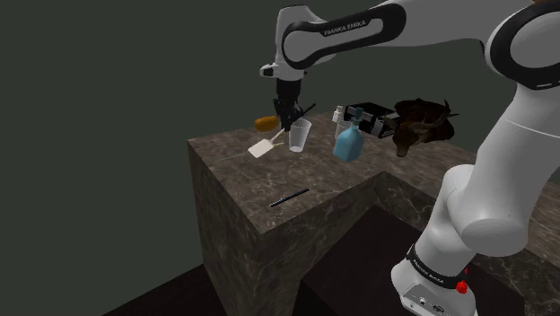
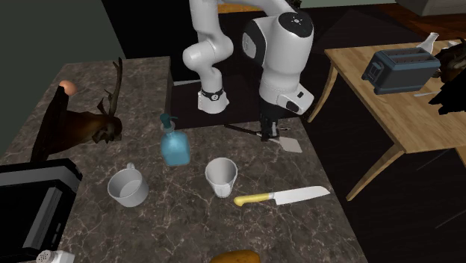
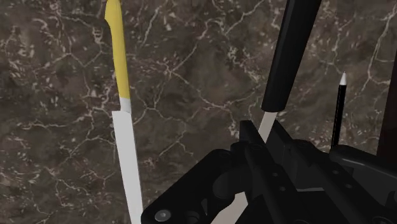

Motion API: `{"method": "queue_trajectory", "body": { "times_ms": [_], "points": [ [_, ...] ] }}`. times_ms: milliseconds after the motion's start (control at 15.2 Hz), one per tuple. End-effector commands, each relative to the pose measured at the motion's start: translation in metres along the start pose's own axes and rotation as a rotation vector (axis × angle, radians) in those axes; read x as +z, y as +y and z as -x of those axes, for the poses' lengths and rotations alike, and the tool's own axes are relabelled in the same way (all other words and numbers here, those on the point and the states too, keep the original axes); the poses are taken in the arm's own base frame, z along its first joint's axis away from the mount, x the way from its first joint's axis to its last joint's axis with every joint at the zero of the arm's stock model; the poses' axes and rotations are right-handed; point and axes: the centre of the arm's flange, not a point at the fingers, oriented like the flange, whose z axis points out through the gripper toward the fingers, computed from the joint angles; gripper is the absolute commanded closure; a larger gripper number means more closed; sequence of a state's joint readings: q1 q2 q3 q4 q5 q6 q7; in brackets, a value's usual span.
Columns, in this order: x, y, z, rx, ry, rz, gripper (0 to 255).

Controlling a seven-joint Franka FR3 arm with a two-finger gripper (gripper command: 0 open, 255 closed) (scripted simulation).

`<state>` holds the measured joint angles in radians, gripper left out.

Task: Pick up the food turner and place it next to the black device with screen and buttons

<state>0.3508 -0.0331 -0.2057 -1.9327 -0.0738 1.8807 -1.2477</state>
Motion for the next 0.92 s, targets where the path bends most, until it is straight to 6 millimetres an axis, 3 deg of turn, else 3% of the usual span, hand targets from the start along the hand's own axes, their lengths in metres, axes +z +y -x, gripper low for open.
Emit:
{"method": "queue_trajectory", "body": {
  "times_ms": [0,66,858],
  "points": [
    [-0.011,0.001,0.001,0.0,0.0,0.0,255],
    [-0.012,0.001,0.001,0.0,0.0,0.0,255],
    [-0.002,0.0,0.159,0.0,0.0,0.0,255]
  ]
}}
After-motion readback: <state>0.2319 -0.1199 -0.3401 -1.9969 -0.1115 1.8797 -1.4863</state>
